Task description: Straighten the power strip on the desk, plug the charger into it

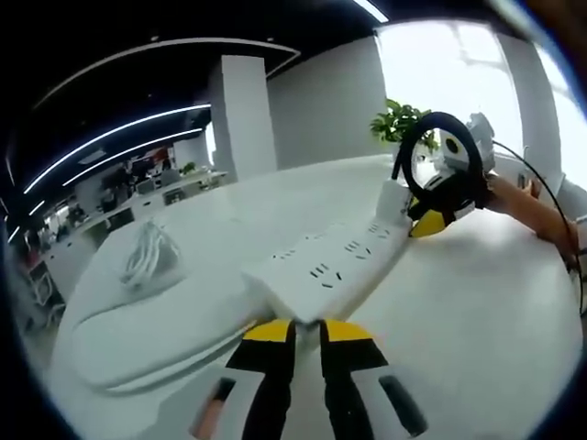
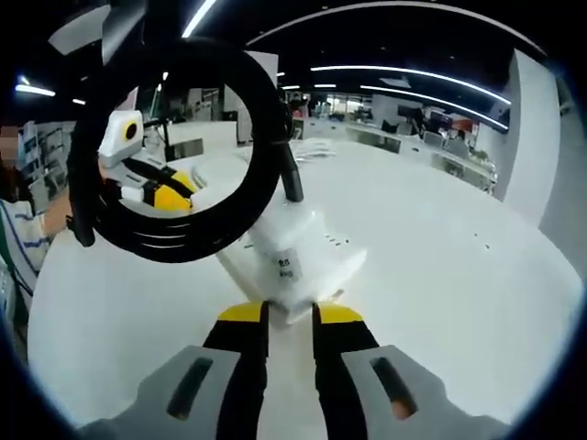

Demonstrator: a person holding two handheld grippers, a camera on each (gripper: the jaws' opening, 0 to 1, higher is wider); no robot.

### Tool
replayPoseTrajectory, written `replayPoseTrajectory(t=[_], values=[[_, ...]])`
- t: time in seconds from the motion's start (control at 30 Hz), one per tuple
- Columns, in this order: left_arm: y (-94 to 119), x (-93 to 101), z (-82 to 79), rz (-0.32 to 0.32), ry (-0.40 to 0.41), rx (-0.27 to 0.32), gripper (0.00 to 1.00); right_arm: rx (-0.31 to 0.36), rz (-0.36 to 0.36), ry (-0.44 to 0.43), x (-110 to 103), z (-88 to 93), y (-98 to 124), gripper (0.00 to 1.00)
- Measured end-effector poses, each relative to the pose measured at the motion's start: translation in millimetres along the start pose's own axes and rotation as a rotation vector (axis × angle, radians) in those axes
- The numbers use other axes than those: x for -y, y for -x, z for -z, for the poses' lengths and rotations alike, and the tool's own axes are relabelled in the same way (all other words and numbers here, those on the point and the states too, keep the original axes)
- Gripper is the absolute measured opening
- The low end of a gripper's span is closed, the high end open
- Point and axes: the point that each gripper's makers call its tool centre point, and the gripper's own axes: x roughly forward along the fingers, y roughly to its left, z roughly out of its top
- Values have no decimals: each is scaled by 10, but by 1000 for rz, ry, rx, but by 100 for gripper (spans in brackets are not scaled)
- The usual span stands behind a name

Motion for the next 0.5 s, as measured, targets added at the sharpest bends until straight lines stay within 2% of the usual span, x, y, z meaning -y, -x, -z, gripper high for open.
replayPoseTrajectory(t=[0.5], values=[[-7,-21,-11,-22,-8,-2,10,-5,18,-2,2,1,3,17]])
